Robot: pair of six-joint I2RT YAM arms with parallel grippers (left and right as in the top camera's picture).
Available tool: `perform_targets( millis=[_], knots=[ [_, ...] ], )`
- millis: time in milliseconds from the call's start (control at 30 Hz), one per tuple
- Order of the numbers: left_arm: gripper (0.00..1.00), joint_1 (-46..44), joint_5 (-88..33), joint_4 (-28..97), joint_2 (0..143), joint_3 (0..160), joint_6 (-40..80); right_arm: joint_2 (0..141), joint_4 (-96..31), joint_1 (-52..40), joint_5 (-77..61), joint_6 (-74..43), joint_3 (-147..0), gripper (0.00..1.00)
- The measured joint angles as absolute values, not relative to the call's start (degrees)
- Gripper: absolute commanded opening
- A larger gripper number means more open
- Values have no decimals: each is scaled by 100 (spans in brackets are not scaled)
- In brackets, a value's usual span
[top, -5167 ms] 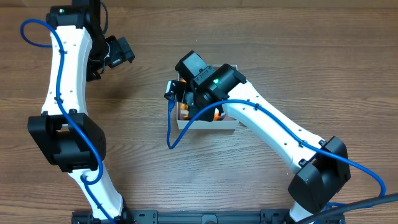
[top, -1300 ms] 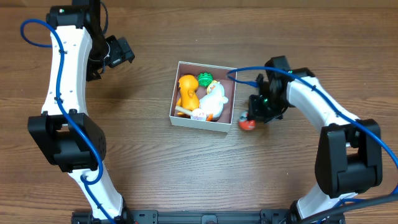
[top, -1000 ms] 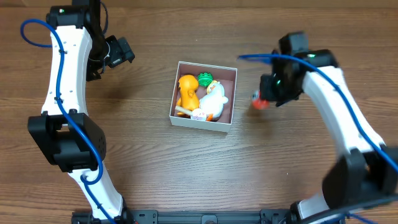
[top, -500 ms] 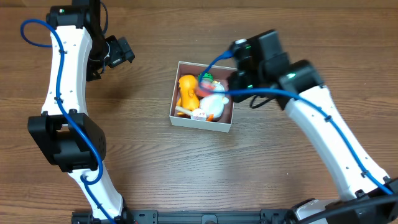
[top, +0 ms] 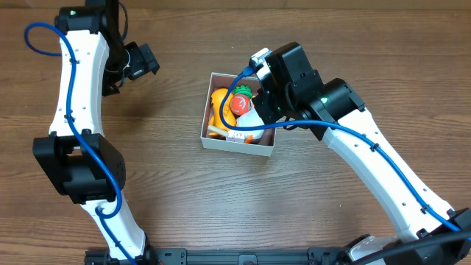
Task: Pack container
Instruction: 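Carry the red ball toy into the box and release it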
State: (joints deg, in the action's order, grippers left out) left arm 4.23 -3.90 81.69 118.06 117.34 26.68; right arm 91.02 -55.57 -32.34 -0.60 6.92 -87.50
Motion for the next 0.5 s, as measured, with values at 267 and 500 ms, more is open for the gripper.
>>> perform_targets(
  millis=[267,500],
  knots=[
    [100,423,-390,8169,11806,11734,2668,9102,-5507,-3107,237,460,-8750,100],
    [100,423,-390,8169,11806,11734,2668,9102,-5511,-2248,530,-235,-8750,100]
  ],
)
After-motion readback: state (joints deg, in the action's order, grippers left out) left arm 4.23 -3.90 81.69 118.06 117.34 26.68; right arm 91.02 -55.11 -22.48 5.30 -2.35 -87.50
